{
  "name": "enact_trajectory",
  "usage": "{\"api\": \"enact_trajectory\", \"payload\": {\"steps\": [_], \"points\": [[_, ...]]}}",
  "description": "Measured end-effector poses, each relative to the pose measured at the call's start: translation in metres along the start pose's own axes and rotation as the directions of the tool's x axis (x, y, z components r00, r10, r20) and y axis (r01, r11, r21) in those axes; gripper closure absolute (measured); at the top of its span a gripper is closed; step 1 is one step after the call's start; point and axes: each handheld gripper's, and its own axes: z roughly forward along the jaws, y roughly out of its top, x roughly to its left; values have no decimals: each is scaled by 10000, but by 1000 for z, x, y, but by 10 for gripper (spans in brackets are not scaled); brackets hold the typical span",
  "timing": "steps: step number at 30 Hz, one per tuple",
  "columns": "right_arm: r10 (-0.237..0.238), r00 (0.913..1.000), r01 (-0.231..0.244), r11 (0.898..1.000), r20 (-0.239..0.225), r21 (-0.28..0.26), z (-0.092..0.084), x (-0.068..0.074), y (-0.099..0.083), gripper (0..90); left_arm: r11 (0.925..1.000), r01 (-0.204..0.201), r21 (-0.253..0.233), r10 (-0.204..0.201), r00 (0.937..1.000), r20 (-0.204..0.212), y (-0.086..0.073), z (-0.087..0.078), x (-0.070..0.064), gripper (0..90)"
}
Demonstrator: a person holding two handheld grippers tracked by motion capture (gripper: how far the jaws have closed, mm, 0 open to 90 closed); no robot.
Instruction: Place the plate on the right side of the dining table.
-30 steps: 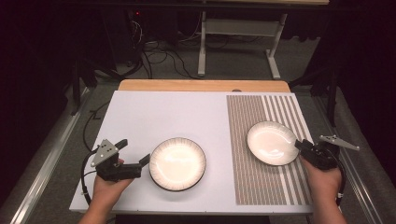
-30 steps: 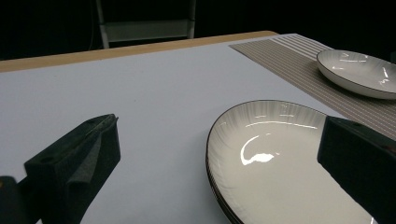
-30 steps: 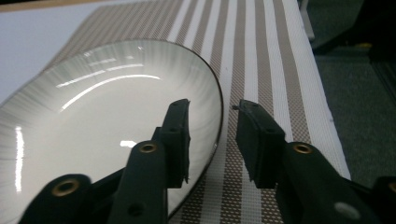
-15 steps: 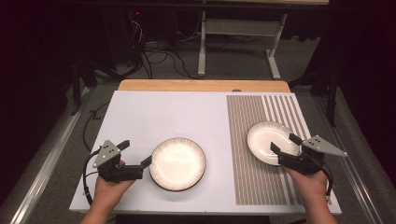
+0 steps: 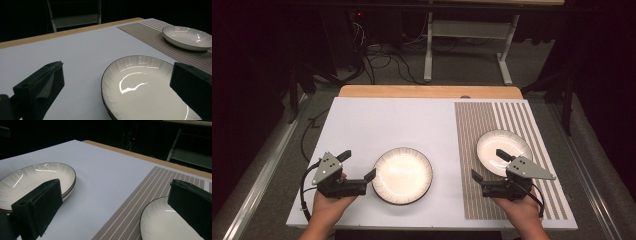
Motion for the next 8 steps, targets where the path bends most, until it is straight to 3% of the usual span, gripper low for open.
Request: {"api": "enact_trajectory", "payload": {"steps": [8], "points": [[26, 9999, -26, 10000, 111, 8, 0, -2, -2, 7, 10000, -62, -51, 62, 10000, -21, 1, -2, -1, 0]]}}
